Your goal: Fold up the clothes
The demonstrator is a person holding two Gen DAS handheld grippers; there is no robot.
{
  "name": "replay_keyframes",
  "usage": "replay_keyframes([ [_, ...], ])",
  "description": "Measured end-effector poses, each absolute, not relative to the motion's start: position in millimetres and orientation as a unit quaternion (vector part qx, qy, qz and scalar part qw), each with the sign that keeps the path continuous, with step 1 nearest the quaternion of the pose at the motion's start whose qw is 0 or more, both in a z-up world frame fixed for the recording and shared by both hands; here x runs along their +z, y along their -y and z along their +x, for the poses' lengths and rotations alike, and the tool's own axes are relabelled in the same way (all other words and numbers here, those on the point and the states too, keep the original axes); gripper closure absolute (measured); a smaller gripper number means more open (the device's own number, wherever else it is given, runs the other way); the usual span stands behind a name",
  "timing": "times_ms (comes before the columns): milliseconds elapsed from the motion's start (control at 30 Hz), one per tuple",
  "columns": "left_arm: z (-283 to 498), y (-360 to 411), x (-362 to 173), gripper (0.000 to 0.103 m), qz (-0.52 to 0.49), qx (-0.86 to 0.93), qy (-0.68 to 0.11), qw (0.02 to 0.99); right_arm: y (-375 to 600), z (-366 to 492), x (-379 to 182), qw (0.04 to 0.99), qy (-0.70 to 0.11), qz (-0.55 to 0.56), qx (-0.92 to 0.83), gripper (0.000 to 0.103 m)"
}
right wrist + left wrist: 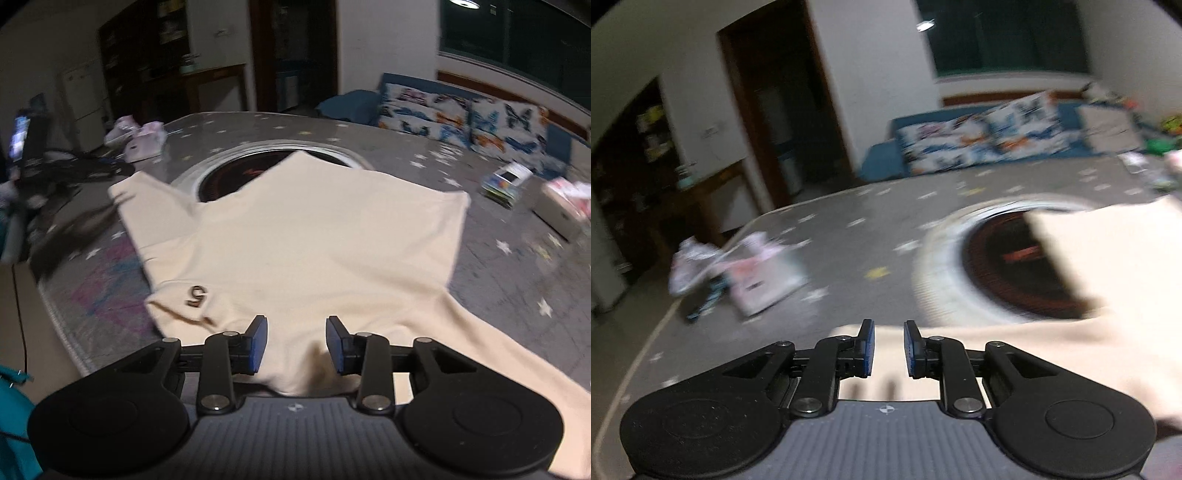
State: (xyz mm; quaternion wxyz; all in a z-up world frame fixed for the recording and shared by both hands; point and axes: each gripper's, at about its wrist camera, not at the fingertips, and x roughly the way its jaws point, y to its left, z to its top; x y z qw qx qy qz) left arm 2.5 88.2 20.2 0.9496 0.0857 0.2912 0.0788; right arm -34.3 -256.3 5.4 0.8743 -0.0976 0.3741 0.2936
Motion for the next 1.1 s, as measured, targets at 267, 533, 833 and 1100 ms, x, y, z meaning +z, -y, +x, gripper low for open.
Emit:
replay_keyframes([
  [267,-1,6,21,0.083,0.065,-0.078,-0.284,0.954,270,-37,-2,0.881,-0.379,-0.103,0.264,0.068],
  [533,-2,62,13,0.083,0.071,-0.159,-0.292,0.94,287,-45,3,0.886,-0.378,-0.071,0.259,0.068],
  [833,-7,114,4,0.08,0.091,-0.239,-0.292,0.922,365,-55,11,0.923,-0.368,-0.03,0.105,0.068],
  [1100,-15,146,-10,0.08,0.115,-0.289,-0.302,0.901,445,-55,-3,0.93,-0.362,-0.003,-0.068,0.068],
])
